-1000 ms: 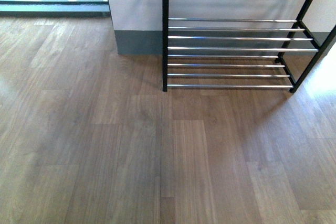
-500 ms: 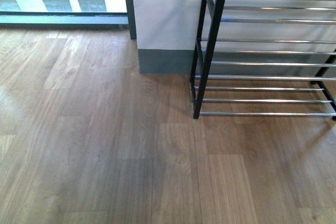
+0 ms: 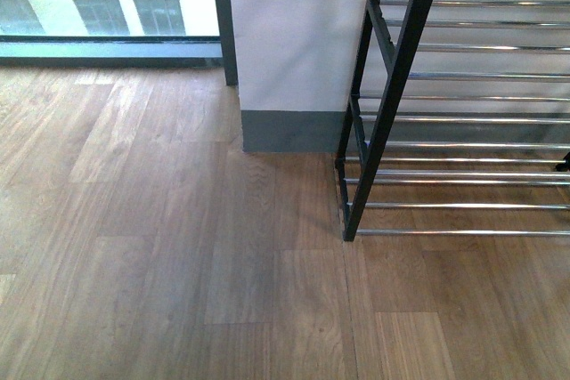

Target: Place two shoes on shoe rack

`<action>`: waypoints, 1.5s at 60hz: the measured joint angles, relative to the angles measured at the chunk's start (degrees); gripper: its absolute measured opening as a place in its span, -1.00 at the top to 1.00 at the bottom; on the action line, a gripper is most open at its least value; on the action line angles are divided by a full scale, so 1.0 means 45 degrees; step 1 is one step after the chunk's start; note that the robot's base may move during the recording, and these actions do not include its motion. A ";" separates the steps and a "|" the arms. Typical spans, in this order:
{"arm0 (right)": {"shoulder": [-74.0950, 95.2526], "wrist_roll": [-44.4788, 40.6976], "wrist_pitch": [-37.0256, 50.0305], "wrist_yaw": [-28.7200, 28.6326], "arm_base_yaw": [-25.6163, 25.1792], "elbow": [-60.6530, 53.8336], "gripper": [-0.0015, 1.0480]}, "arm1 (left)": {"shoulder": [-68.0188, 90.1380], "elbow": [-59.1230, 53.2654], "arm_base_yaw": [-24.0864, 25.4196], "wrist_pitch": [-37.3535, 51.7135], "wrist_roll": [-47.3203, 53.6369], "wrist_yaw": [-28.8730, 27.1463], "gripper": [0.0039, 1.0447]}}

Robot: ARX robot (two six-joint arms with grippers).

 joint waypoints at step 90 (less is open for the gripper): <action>-0.0005 0.0000 0.0000 0.0000 0.0000 -0.0010 0.97 | -0.0005 -0.0015 0.0000 0.0000 0.0000 -0.0005 0.97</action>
